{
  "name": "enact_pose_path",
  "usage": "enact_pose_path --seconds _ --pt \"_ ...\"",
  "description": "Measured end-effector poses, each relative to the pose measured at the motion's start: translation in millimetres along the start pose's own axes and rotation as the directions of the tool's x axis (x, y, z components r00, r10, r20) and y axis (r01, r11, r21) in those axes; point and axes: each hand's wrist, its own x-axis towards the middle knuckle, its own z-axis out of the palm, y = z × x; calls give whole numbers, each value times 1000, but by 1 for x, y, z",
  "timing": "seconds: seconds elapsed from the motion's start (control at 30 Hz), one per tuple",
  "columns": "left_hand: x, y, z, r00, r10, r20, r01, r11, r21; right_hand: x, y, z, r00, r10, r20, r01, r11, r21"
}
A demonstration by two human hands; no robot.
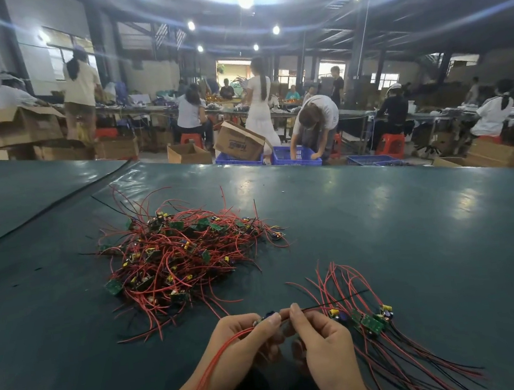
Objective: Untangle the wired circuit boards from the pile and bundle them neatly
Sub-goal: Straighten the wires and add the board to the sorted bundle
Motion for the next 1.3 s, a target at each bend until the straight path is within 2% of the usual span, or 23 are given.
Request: enact_pose_path --seconds 0.23,0.53,0.7,1.07,1.2,1.3 --pt "0 1 2 999 33 17 -34 998 59 7 3 -5 999 -31 -45 31 999 -17" --pt "0 4 4 996 93 -15 -93 995 35 21 -4 -23 983 5 -183 13 995 96" --pt "1 2 1 996 91 -16 -91 995 29 25 -8 -35 966 25 -258 39 970 239" --pt "-1 0 0 997 83 1 -83 997 12 23 -3 -32 952 -49 -302 136 952 274" --pt "-3 0 -1 999 55 3 -55 998 -7 21 -6 -26 969 32 -244 37 962 271" --pt "-3 0 1 999 54 7 -53 998 -15 13 -5 -16 990 50 -130 -33 991 132"
